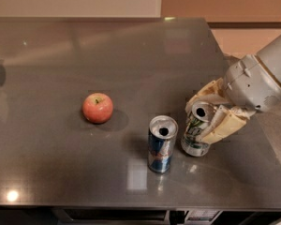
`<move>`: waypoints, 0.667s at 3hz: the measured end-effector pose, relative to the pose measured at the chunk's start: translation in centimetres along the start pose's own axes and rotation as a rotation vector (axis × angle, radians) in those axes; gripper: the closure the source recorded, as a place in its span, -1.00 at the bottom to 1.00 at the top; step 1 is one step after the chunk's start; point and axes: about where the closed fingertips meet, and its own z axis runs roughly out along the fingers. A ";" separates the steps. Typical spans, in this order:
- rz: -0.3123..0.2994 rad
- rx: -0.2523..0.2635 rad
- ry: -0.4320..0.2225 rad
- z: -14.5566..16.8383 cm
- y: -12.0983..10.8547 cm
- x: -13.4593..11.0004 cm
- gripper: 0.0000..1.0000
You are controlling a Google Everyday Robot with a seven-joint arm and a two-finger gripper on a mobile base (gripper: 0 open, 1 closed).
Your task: Move 7up can near redbull can
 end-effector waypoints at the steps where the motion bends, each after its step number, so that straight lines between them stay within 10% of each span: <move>1: -0.014 -0.004 0.009 0.7 0.9 0.4 0.19; 2: -0.022 -0.005 0.012 1.3 1.2 0.6 -0.28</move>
Offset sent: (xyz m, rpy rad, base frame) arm -0.0132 -0.0009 -0.0237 -0.0158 -0.0088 0.0226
